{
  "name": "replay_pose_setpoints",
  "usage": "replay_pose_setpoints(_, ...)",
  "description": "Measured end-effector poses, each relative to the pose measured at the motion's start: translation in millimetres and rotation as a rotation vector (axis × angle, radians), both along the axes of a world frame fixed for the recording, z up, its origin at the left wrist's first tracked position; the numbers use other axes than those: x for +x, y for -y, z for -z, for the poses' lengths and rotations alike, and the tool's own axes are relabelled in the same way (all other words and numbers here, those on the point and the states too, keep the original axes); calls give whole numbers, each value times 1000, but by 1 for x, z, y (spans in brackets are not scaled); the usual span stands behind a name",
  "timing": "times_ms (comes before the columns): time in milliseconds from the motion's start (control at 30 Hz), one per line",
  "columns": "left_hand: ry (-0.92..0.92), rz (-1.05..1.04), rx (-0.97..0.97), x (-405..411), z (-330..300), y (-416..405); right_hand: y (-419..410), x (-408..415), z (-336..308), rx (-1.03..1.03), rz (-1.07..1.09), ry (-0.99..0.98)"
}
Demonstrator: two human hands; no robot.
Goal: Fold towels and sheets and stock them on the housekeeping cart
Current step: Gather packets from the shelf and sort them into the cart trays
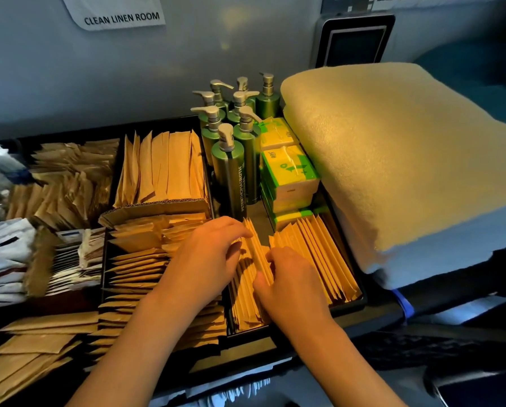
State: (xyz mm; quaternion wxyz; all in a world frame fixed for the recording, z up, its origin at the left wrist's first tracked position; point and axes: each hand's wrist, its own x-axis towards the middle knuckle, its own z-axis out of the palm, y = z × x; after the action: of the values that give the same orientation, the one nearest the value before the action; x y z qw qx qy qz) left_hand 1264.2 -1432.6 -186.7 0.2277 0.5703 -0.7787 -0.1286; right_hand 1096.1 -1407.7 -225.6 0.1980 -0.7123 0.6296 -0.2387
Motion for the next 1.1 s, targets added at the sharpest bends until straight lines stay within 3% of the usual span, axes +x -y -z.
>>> replay_pose_setpoints(233,64,41,72,-3,3,-8,6,-1,8,24,45,-193)
replay_pose_setpoints(533,120,102,86,-12,13,-7,4,-3,13,47,-18,-264)
replay_pose_setpoints(733,270,164,84,-19,22,-5,5,-14,12,122,-44,-225)
replay_pose_setpoints(1100,105,13,-39,35,-9,-23,9,13,-28,-46,-131,-83)
